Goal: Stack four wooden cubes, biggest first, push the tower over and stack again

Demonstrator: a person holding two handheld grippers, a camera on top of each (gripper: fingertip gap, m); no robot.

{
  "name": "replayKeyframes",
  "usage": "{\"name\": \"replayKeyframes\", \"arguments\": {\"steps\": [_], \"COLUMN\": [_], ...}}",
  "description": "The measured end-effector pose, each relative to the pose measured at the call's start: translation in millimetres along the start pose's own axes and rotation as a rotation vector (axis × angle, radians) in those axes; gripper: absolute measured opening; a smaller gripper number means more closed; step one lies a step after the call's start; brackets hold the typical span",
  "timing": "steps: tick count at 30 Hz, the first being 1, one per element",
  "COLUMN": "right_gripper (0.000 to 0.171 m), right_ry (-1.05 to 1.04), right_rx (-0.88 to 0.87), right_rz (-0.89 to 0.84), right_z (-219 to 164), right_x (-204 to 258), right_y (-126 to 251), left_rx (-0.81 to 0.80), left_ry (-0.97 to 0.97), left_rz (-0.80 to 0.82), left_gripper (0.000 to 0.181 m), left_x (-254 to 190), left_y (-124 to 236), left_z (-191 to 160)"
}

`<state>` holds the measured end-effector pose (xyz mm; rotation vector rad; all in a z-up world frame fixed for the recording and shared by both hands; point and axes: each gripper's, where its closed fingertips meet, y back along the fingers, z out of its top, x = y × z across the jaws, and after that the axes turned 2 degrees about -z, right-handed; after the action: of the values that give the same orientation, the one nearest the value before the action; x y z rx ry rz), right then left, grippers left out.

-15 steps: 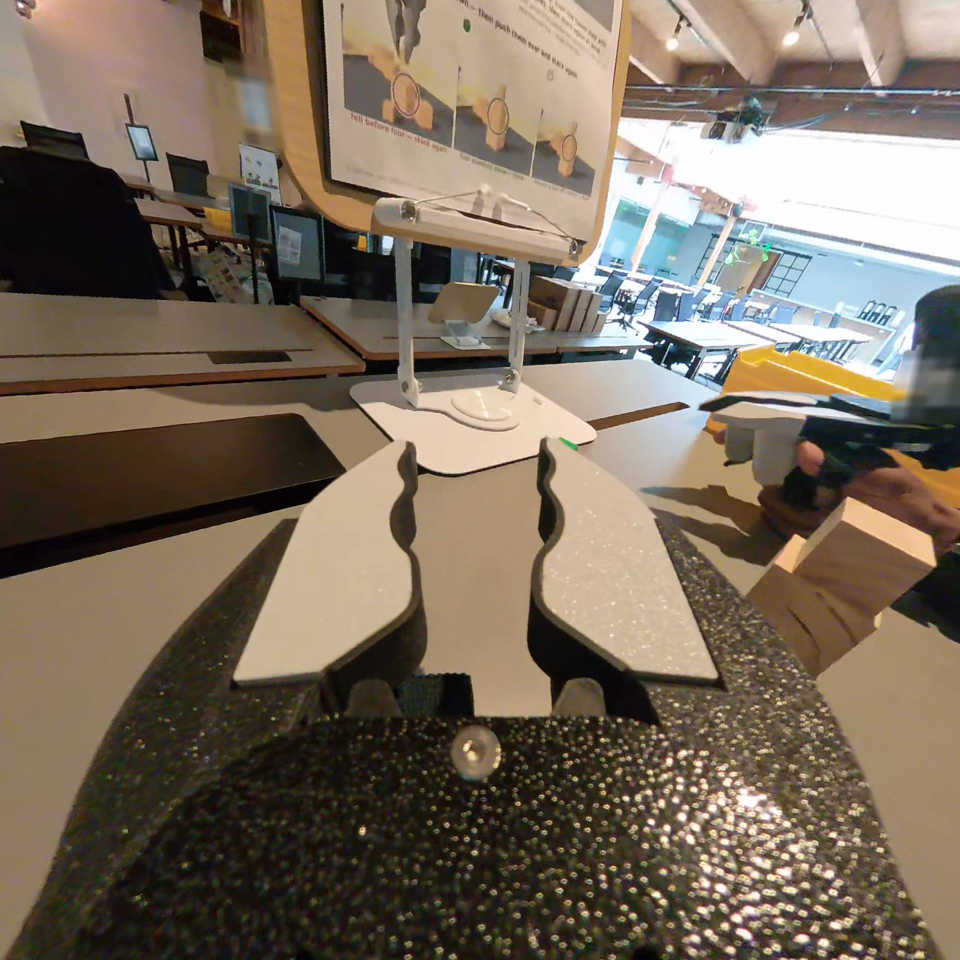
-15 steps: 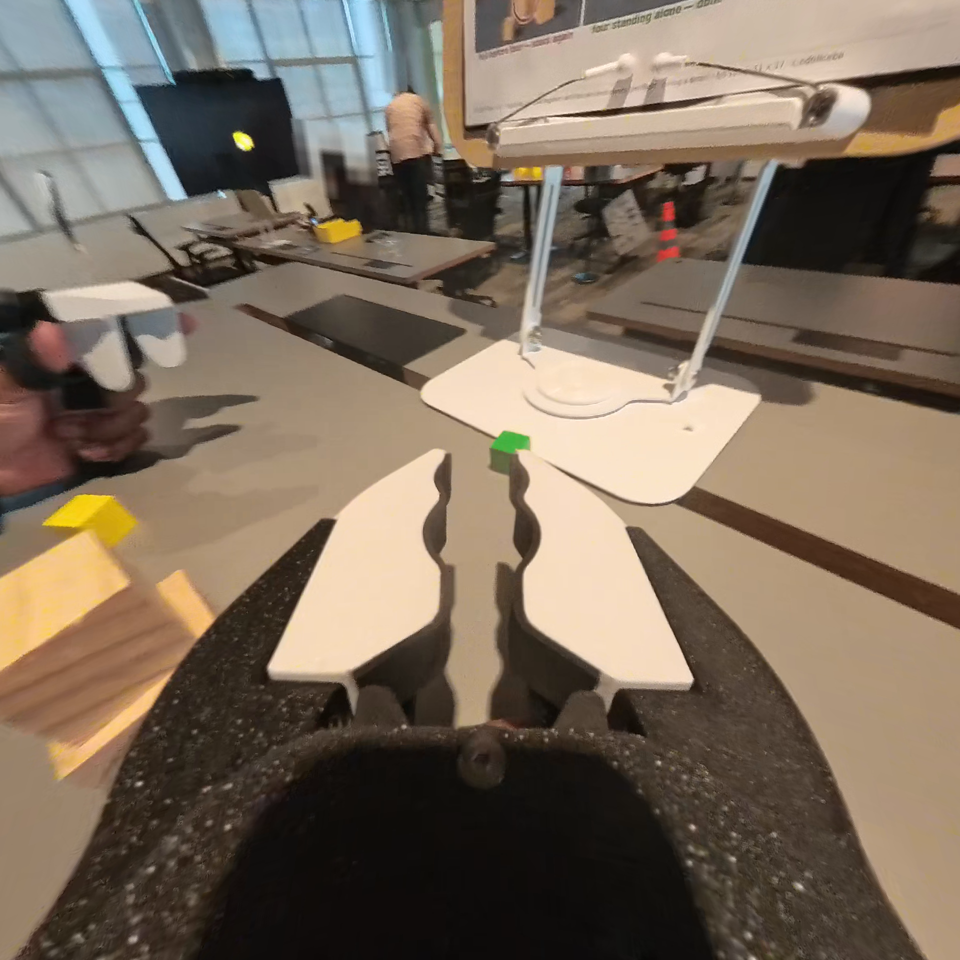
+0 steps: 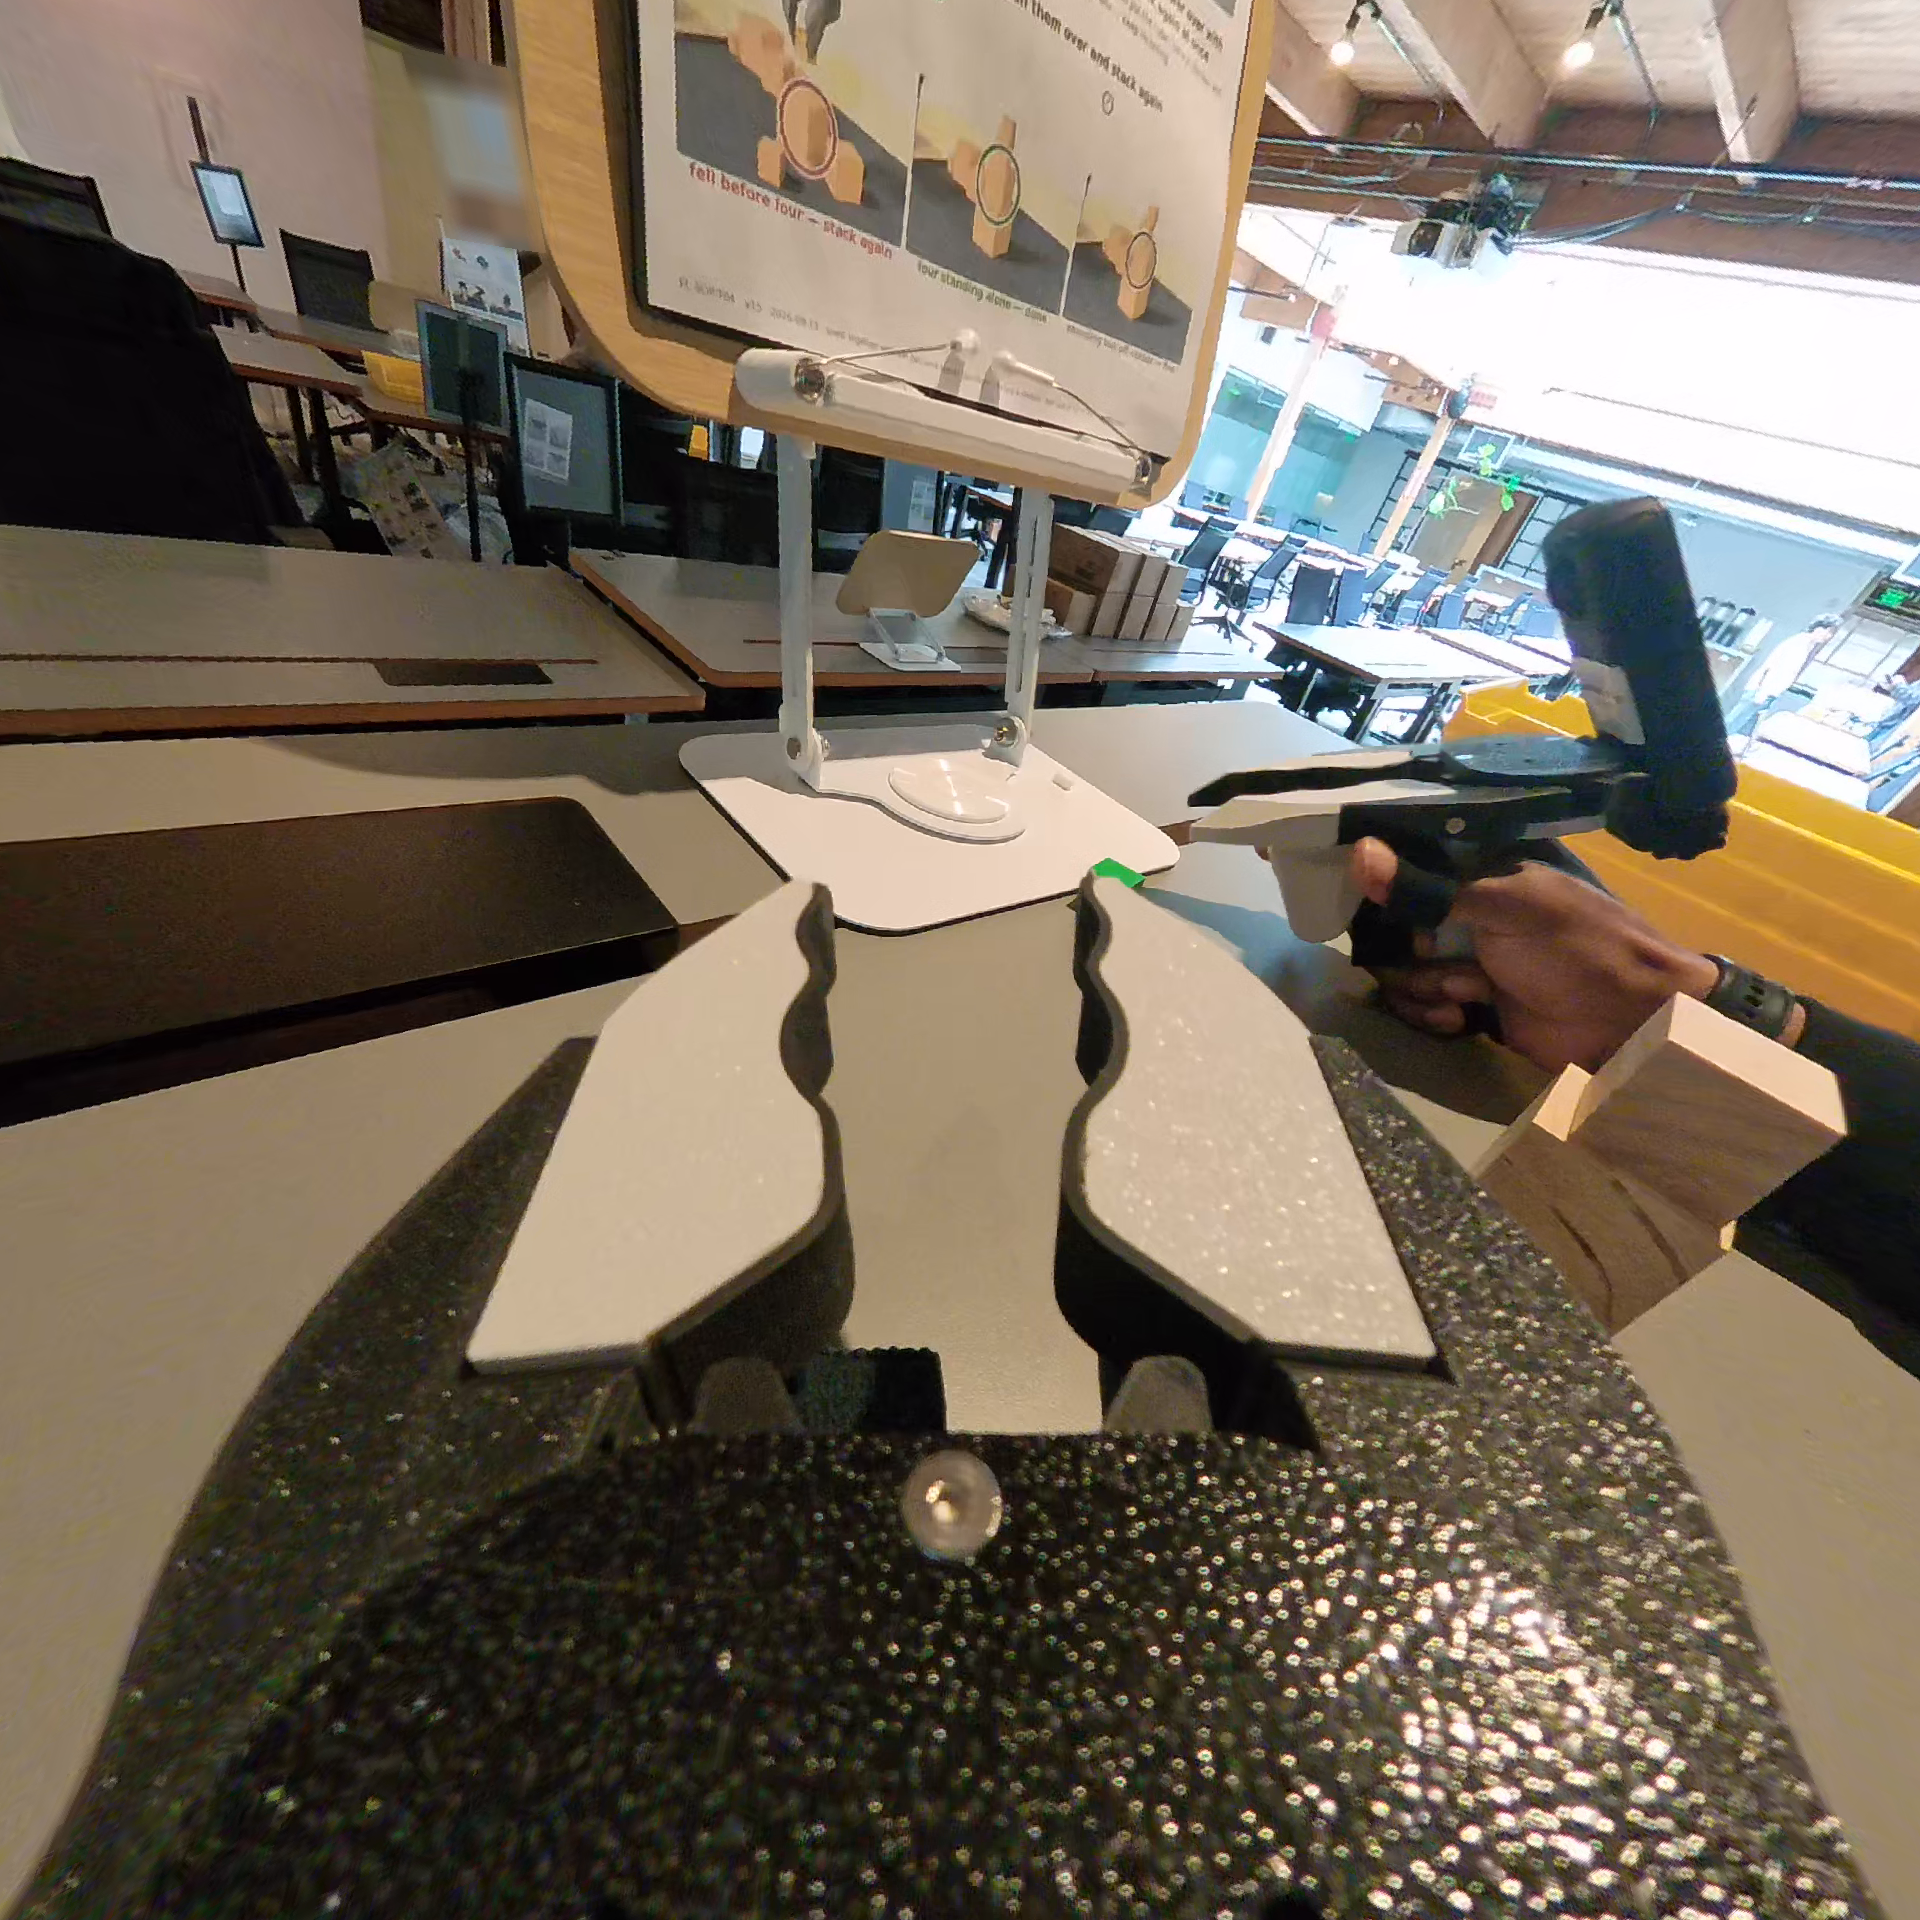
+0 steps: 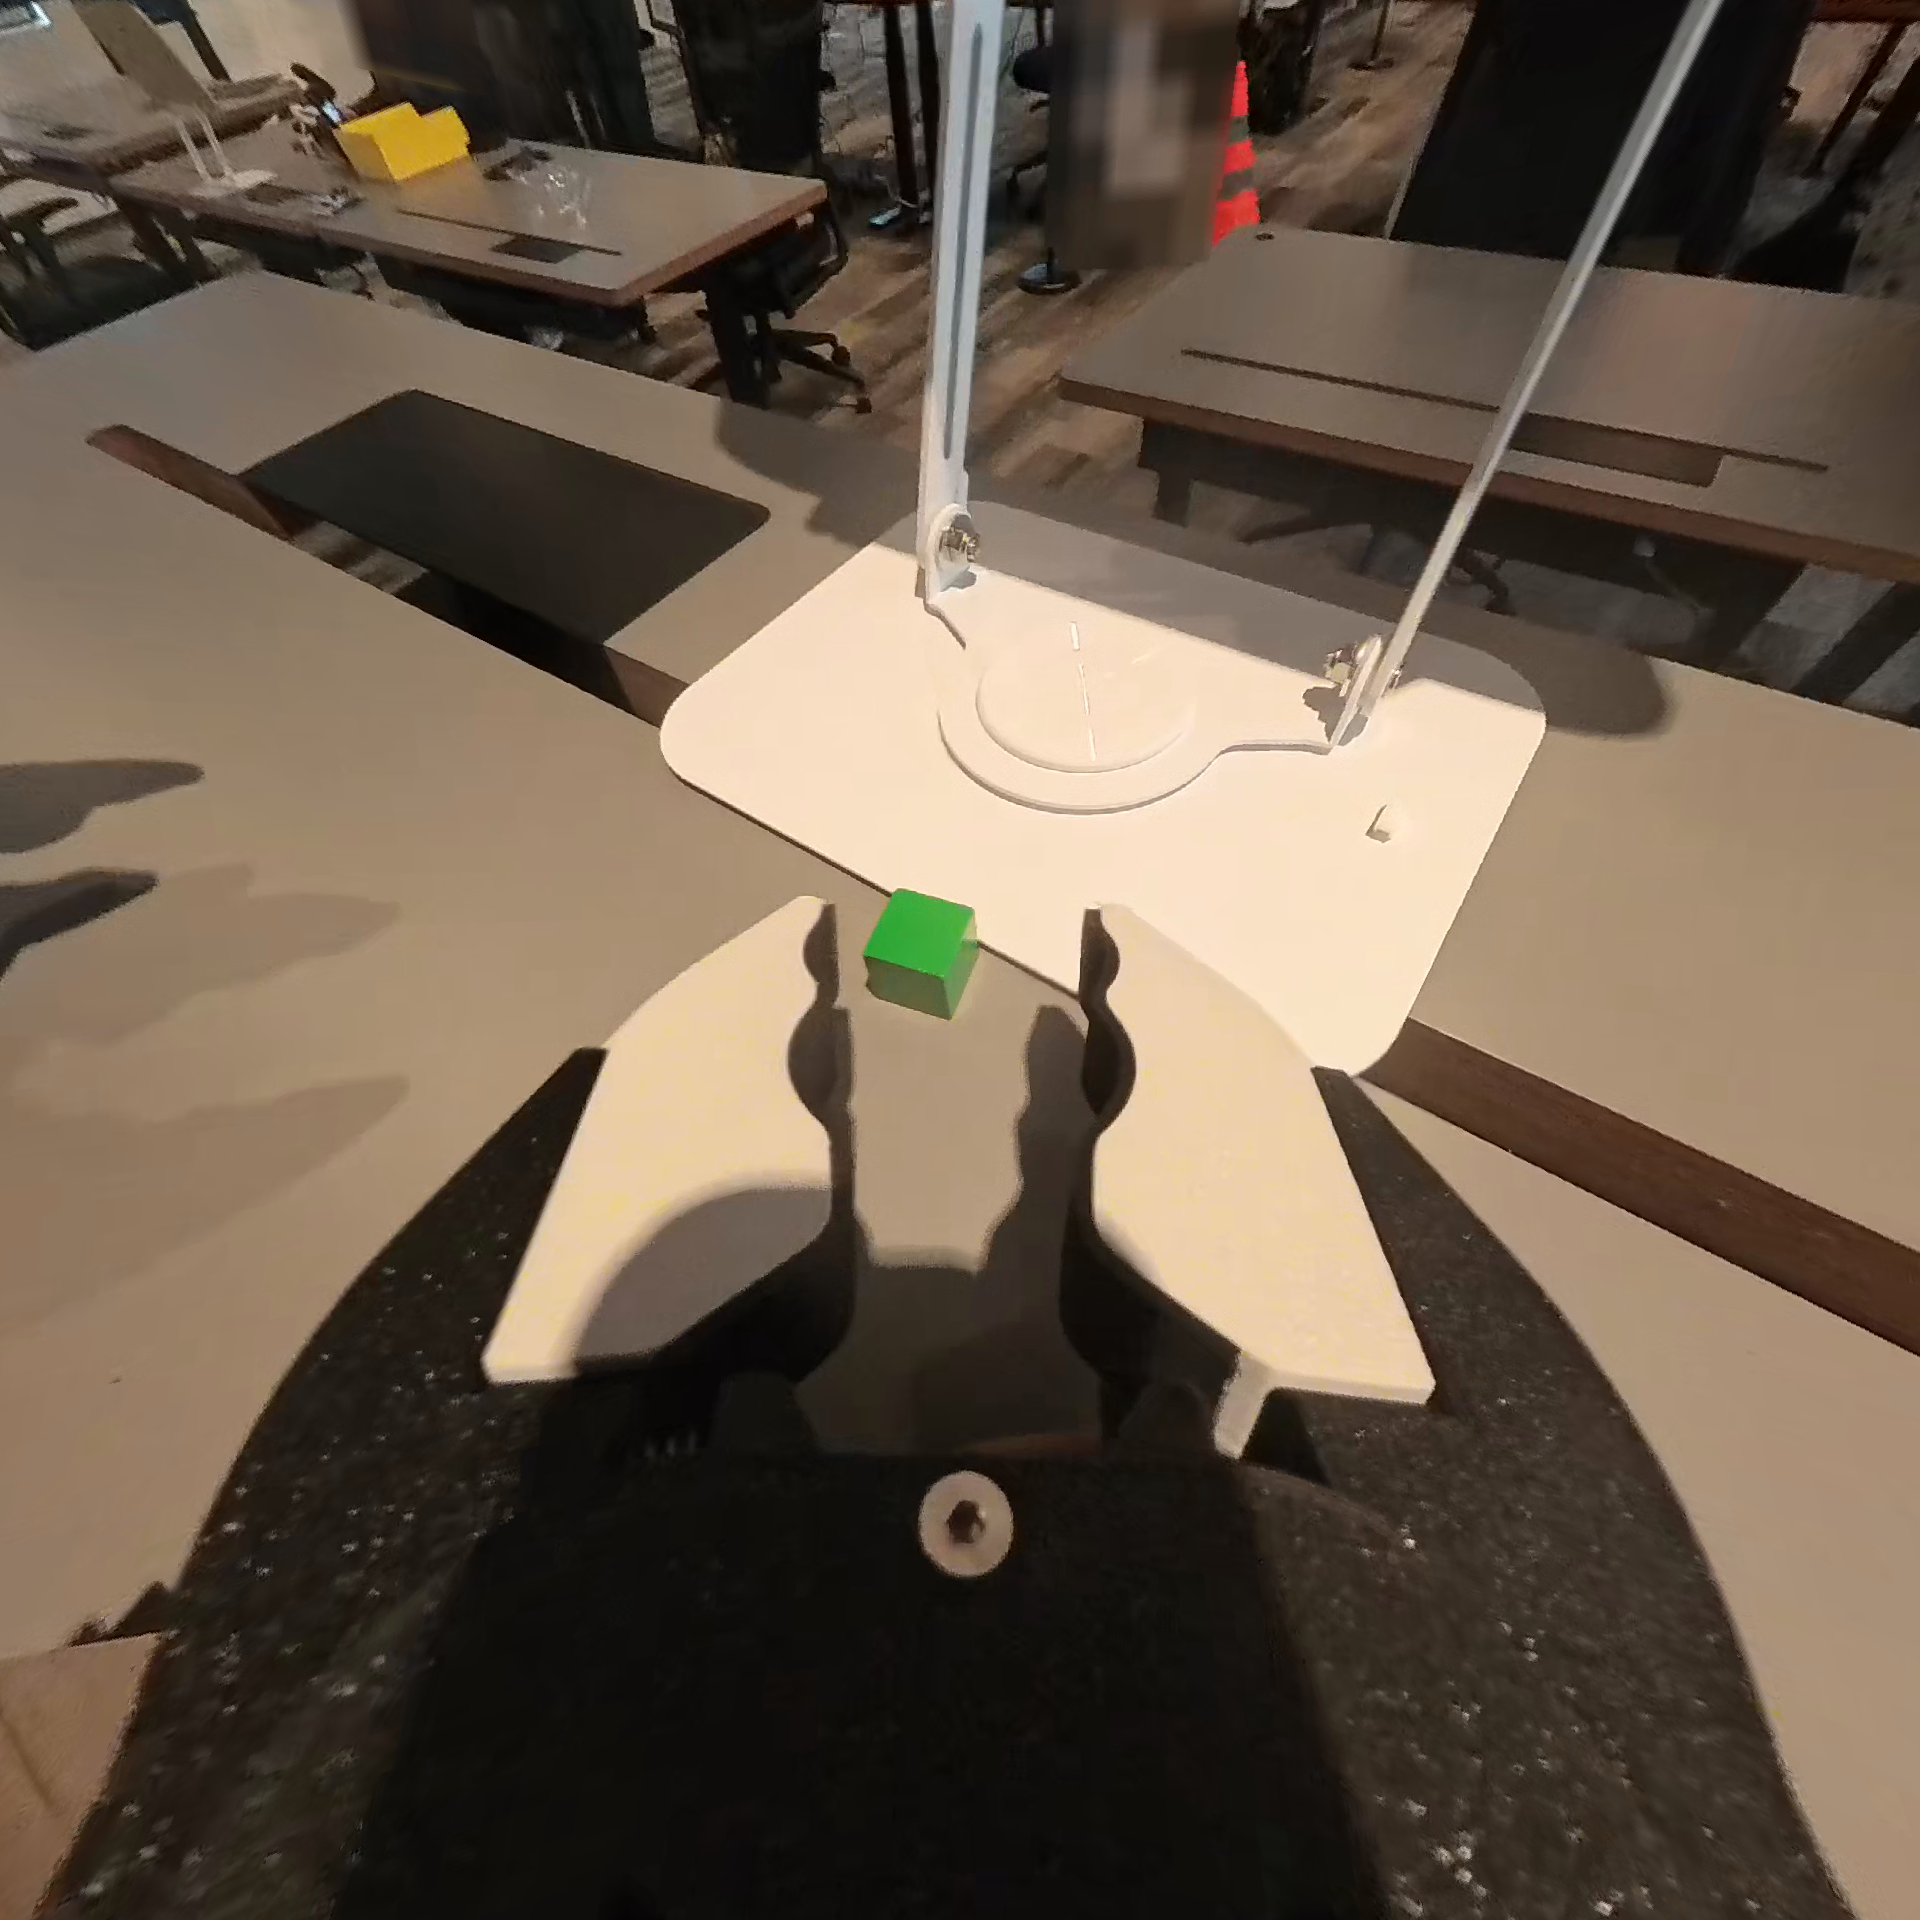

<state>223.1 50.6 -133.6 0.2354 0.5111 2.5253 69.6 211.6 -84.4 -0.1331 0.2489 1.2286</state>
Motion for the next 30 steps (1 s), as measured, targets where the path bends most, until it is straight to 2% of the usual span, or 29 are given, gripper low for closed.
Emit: {"name": "replayKeyframes", "arguments": {"steps": [6, 13, 30], "right_gripper": [0.037, 0.037, 0.039], "right_ry": [0.023, 0.109, 0.072], "right_rx": [-0.018, 0.021, 0.000], "right_rz": [0.050, 0.021, 0.049], "right_z": [1.5, -3.6, -0.9], "right_x": [14.6, 21.4, 20.8], "right_y": [2.3, -1.8, 0.2], "left_rx": [0.043, 0.056, 0.053], "left_ry": [0.043, 0.053, 0.089], "left_rz": [-0.011, -0.015, -0.032], "left_gripper": [0.044, 0.043, 0.041], "left_x": [2.9, 3.3, 4.7], "left_y": [-5.2, -7.2, -7.4], "left_z": [-5.4, -7.1, -7.0]}}
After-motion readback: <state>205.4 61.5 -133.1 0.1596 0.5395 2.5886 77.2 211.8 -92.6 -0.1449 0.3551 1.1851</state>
